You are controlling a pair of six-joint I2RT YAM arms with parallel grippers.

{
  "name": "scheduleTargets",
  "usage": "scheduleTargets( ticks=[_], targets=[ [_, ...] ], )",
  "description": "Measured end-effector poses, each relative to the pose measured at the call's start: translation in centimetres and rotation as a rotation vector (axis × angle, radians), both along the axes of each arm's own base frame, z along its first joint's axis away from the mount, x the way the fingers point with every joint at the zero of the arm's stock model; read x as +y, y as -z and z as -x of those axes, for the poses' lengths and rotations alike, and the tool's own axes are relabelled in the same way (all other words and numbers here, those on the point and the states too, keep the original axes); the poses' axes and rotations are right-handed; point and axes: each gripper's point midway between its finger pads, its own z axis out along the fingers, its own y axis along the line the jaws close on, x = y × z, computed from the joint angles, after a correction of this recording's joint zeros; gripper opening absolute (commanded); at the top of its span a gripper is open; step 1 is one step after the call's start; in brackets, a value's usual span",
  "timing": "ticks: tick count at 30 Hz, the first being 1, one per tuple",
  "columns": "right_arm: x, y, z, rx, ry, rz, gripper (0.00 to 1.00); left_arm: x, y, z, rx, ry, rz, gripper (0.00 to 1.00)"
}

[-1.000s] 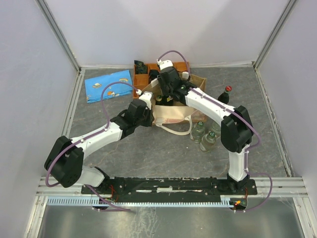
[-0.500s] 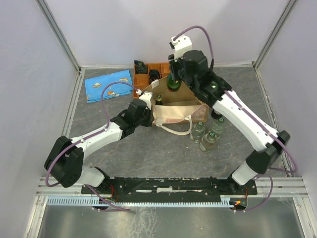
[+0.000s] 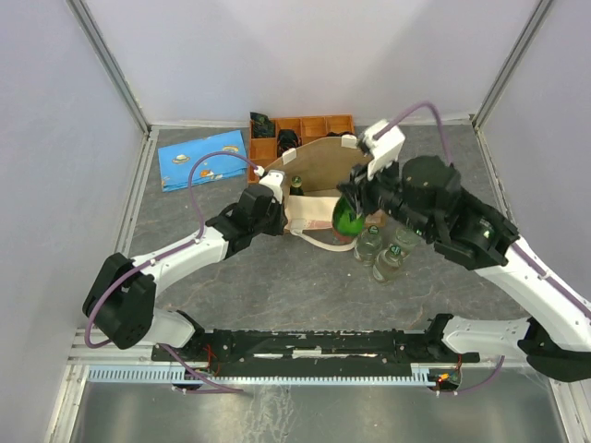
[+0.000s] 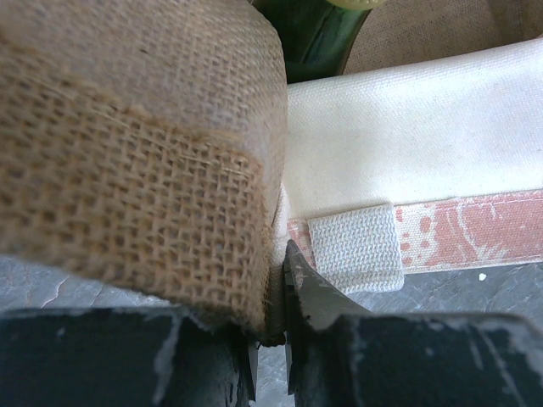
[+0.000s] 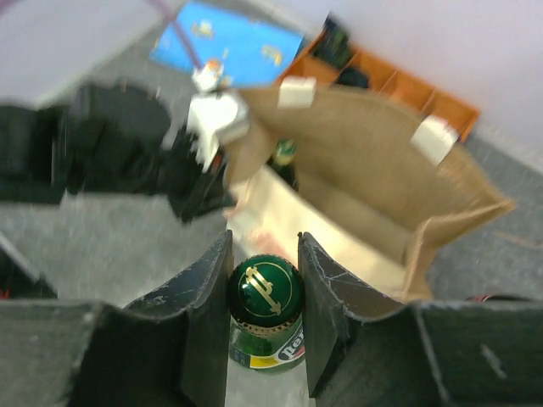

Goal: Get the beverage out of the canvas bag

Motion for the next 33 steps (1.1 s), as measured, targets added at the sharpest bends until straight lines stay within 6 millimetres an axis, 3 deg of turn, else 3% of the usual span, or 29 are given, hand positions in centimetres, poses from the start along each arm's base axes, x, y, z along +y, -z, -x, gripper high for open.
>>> scheduleTargets(
  ticks=[6, 13, 15, 19, 27, 33],
  targets=[
    [1.1, 8.6, 3.0, 0.154, -0.07, 0.176, 0.0, 0.0, -0.1, 0.1, 0.007, 0.001, -0.006, 0.03],
    [0.2, 19.1, 3.6, 0.29, -0.037, 0.326, 0.0, 0.0, -0.1, 0.0, 0.009, 0.001, -0.006, 0.03],
    [-0.1, 20.8, 3.7, 0.306, -0.022, 0.346, 0.0, 0.0, -0.1, 0.0, 0.009, 0.001, -0.006, 0.03],
    [-0.5, 22.3, 3.3, 0.303, 0.014, 0.339, 0.0, 0.0, -0.1, 0.0, 0.009, 0.001, -0.006, 0.03],
    [-0.2, 22.2, 3.0, 0.289, 0.05, 0.241, 0.0, 0.0, -0.1, 0.0, 0.009, 0.001, -0.006, 0.03],
    [-0.3, 23.6, 3.4, 0.318, 0.055, 0.234, 0.0, 0.0, -0.1, 0.1, 0.009, 0.001, -0.007, 0.03]
  ],
)
